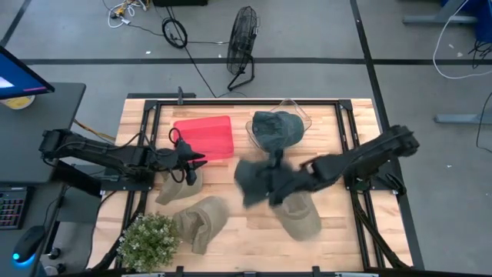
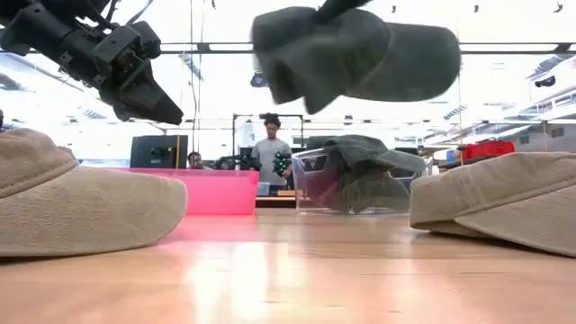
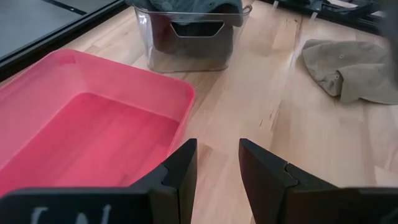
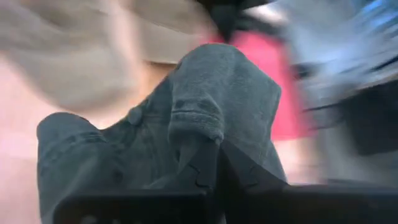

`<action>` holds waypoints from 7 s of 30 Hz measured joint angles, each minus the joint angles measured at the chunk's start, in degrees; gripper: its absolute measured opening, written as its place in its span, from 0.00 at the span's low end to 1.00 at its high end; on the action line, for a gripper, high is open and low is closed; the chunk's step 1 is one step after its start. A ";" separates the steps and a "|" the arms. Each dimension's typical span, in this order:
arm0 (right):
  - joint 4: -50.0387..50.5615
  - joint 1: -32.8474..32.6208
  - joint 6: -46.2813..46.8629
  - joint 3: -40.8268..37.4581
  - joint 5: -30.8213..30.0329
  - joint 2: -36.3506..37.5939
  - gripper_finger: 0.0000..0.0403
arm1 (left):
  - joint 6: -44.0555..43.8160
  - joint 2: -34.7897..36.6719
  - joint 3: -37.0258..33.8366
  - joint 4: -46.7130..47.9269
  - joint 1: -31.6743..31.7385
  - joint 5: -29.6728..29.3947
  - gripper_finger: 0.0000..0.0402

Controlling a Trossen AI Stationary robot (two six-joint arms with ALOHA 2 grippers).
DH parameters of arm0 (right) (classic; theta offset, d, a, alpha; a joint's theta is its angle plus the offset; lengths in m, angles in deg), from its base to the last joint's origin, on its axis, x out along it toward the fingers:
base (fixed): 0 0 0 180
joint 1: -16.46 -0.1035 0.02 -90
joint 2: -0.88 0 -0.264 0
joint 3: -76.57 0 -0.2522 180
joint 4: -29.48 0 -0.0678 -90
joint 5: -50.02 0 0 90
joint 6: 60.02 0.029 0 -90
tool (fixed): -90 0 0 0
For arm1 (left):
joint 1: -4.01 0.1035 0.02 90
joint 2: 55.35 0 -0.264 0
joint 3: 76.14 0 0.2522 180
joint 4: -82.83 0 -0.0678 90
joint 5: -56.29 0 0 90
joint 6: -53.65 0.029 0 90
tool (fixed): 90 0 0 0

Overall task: Pick & Place hat
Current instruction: Put the blue cap into the transparent bin, then put the bottom right brown cap into the red bin

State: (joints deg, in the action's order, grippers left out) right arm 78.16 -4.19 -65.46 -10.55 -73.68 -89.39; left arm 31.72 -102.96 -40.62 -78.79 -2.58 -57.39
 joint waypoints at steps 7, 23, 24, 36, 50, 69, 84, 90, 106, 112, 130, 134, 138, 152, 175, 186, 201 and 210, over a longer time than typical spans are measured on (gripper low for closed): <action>5.84 10.59 -22.87 1.96 -7.22 11.34 0.01 | 0.00 0.00 0.00 0.00 -0.02 0.02 0.30; -12.58 46.98 -44.91 -17.80 40.86 10.52 0.01 | 0.00 0.02 0.00 0.12 -0.02 0.02 0.30; -12.66 47.56 -45.03 -18.66 40.97 9.69 0.01 | 0.02 0.02 0.00 0.25 -0.02 0.02 0.30; -16.69 49.65 -40.03 -20.84 39.23 3.27 0.18 | 0.02 0.02 0.00 0.51 -0.02 0.04 0.30; 4.48 41.73 -27.53 -8.23 32.28 6.14 0.52 | -2.97 0.02 0.00 1.26 -0.02 0.03 0.30; 6.16 8.02 2.96 -15.29 37.82 9.13 0.50 | -2.93 0.02 0.00 1.25 -0.02 0.07 0.30; -11.88 -5.68 30.43 -35.35 37.73 9.13 0.50 | -2.96 0.02 0.00 1.23 -0.02 0.07 0.30; -22.81 -5.90 31.33 -42.52 37.62 9.13 0.50 | -3.37 0.02 0.00 1.25 -0.02 0.07 0.30; -27.92 -3.73 10.83 -30.42 42.12 9.13 0.03 | -3.35 0.02 0.00 1.25 -0.02 0.06 0.30; -14.09 -3.44 16.92 -27.35 38.73 9.09 0.04 | -3.39 0.01 0.00 1.31 -0.01 0.07 0.30; -12.69 -4.96 22.69 -27.25 35.82 -5.75 0.63 | -3.12 0.00 0.00 1.77 -0.02 0.07 0.30; -13.90 -5.16 17.54 -27.09 36.80 -7.70 0.51 | -2.96 0.01 0.02 2.23 -0.02 0.06 0.30; -15.12 -4.93 15.60 -27.18 36.91 -7.51 0.22 | -2.97 0.00 0.02 3.23 -0.02 0.07 0.30; -19.11 -3.65 1.56 -14.32 29.72 -4.38 0.02 | -3.48 0.00 0.04 1.85 -0.02 -0.71 0.30; -66.01 26.07 -15.98 -8.58 31.38 -15.96 0.02 | 7.58 5.36 0.07 -12.58 -4.64 -14.81 0.30; -70.58 29.28 -32.42 0.17 34.27 -32.86 0.02 | 8.24 5.20 0.07 -11.38 -4.96 -14.61 0.30; -37.90 30.13 -35.54 11.29 34.74 -36.18 0.21 | 4.13 5.22 0.04 -5.41 -5.01 -14.48 0.30; -35.61 28.59 -30.51 11.31 34.58 -34.15 0.49 | 1.31 5.27 0.02 -4.03 -5.57 -14.29 0.30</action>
State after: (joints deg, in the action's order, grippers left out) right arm 42.55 24.41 -95.97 0.77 -39.10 -123.54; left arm 33.03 -97.70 -40.60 -82.82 -8.15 -71.69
